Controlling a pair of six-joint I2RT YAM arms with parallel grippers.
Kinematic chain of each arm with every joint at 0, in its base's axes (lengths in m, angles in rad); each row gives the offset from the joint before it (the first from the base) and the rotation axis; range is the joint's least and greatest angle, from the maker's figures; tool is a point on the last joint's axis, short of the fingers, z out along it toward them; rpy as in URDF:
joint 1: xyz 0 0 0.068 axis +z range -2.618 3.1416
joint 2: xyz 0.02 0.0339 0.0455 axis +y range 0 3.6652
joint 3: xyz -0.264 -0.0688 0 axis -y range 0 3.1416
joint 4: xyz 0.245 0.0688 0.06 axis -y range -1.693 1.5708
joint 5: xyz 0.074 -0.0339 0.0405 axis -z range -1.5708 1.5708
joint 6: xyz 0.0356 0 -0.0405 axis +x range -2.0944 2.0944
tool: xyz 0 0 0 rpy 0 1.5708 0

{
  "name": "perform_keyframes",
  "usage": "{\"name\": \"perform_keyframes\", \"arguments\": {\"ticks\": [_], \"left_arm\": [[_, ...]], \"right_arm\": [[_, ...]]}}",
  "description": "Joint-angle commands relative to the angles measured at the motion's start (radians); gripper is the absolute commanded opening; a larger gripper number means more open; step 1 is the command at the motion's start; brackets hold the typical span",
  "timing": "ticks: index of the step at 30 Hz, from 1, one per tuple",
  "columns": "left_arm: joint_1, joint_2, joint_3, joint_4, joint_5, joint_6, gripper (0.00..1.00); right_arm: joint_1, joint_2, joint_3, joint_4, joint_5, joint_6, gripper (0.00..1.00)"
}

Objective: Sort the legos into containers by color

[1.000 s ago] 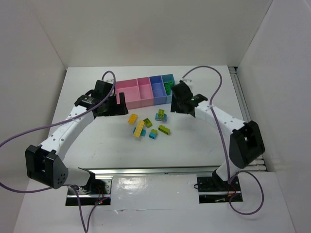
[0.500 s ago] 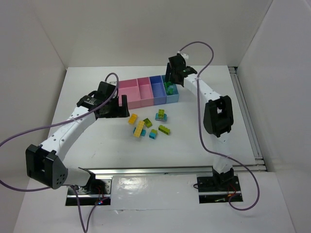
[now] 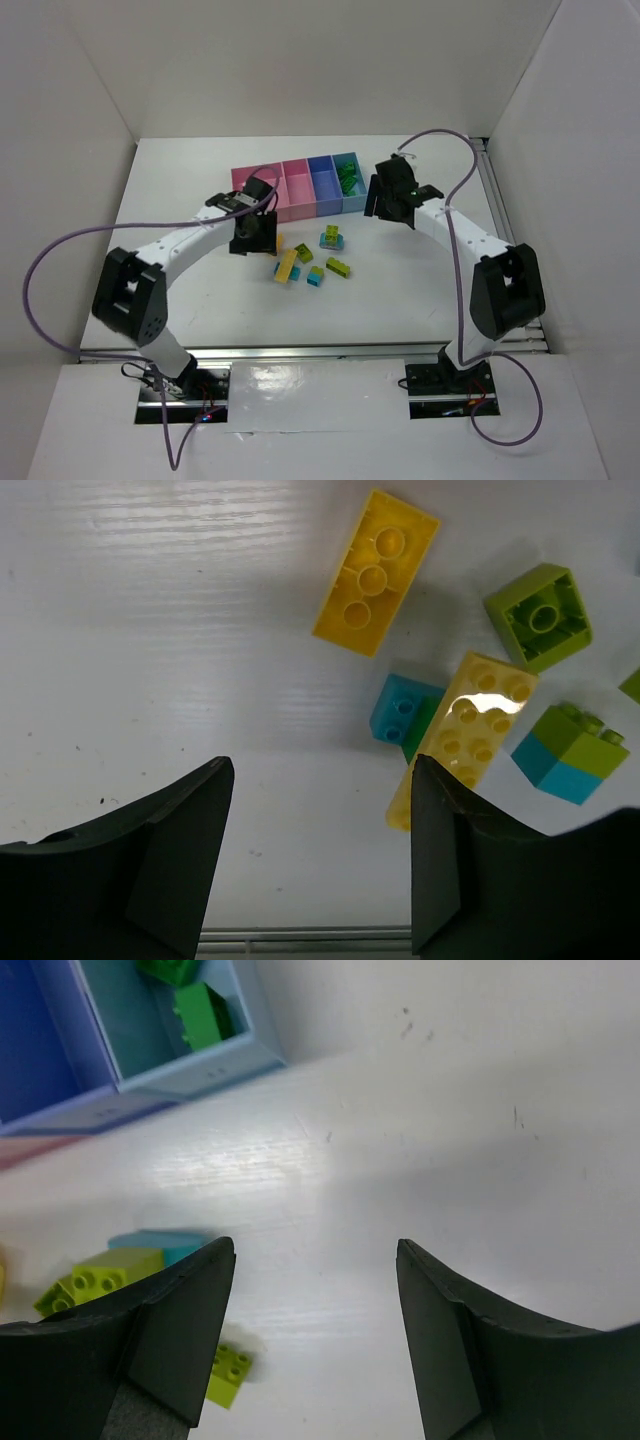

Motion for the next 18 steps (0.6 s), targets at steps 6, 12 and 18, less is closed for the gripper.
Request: {"name": "perform_keyframes", "arguments": {"ticks": [6, 12, 18], "left_arm": [[-0.022, 0.218, 0.121, 0.085, -0.063, -0.063, 0.73], [-0.022, 0.320, 0.179, 0.085, -0.092, -0.054, 0.72], [-0.022, 0.387, 0.225, 0.084, -0.092, -0.036, 0.39]], "right_arm": [[0.007, -0.094, -0.078, -0.013, 0.016, 0.018, 0.74], [0.007, -0.094, -0.059, -0.026, 0.025, 0.009, 0.74], [0.007, -0.094, -0.059, -0.035, 0.025, 0.000, 0.74]]}}
